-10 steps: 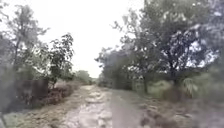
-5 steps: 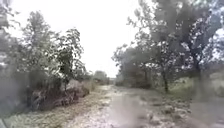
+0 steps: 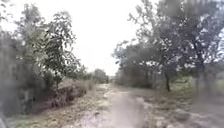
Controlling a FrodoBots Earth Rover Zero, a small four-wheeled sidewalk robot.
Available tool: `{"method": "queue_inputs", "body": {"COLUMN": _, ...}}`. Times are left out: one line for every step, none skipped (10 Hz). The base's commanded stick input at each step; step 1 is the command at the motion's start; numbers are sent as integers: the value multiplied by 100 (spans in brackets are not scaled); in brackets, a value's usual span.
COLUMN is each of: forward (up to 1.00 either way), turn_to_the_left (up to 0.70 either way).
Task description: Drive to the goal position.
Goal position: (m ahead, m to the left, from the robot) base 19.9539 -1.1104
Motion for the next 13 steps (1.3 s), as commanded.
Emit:
{"method": "queue_inputs", "body": {"forward": 70, "turn_to_the_left": 0}}
{"method": "queue_inputs", "body": {"forward": 70, "turn_to_the_left": 0}}
{"method": "queue_inputs", "body": {"forward": 70, "turn_to_the_left": 0}}
{"method": "queue_inputs", "body": {"forward": 70, "turn_to_the_left": 0}}
{"method": "queue_inputs", "body": {"forward": 70, "turn_to_the_left": 0}}
{"method": "queue_inputs", "body": {"forward": 70, "turn_to_the_left": 0}}
{"method": "queue_inputs", "body": {"forward": 70, "turn_to_the_left": 0}}
{"method": "queue_inputs", "body": {"forward": 70, "turn_to_the_left": 3}}
{"method": "queue_inputs", "body": {"forward": 70, "turn_to_the_left": 28}}
{"method": "queue_inputs", "body": {"forward": 70, "turn_to_the_left": 35}}
{"method": "queue_inputs", "body": {"forward": 70, "turn_to_the_left": 21}}
{"method": "queue_inputs", "body": {"forward": 70, "turn_to_the_left": 2}}
{"method": "queue_inputs", "body": {"forward": 70, "turn_to_the_left": 0}}
